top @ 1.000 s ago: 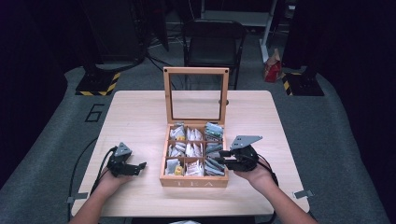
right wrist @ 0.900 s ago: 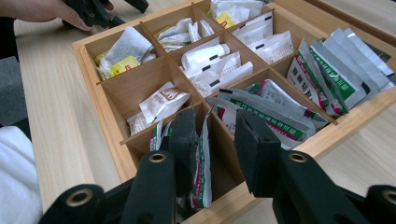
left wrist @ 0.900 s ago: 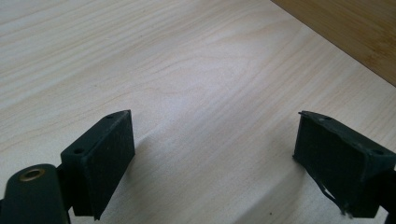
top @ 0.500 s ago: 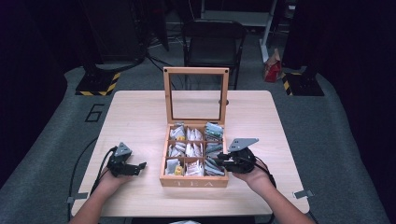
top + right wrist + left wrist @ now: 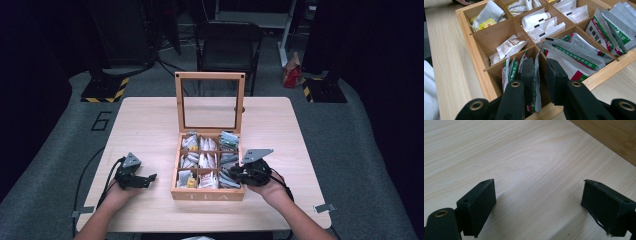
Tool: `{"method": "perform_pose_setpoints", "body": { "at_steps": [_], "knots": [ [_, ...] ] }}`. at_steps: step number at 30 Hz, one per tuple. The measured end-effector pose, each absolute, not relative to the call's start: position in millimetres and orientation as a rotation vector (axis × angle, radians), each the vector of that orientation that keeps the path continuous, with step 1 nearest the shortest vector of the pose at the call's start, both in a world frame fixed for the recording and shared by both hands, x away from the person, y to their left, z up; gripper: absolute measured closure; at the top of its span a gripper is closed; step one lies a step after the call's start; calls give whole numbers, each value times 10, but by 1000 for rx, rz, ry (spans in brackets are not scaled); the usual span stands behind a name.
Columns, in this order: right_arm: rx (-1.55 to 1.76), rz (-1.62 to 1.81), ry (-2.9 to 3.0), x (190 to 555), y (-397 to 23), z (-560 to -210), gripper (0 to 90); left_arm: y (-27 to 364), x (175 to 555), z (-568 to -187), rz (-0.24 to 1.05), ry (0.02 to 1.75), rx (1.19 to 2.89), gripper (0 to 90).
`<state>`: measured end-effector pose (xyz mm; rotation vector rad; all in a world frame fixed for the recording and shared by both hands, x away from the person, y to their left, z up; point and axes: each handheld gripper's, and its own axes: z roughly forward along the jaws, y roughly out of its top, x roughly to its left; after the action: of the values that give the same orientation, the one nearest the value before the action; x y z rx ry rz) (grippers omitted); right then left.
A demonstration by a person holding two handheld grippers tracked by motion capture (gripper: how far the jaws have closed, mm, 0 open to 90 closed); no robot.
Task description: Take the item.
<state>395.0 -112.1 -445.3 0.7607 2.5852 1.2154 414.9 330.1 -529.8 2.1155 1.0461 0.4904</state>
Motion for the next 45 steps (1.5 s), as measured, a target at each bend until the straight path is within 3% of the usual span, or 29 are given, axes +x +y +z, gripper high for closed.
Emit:
{"method": "perform_pose_setpoints", "body": {
  "at_steps": [27, 38, 45],
  "knots": [
    [773, 1169, 2638, 3980, -1038, -4606, 807, 3302, 4149, -5296, 488, 1047, 2117, 118],
    [757, 1157, 2649, 3977, -1010, -4612, 895, 3301, 4149, -5296, 488, 1048, 2116, 118],
    [735, 1159, 2649, 3978, -993, -4614, 900, 3301, 4149, -5296, 488, 1048, 2116, 118]
  ]
}}
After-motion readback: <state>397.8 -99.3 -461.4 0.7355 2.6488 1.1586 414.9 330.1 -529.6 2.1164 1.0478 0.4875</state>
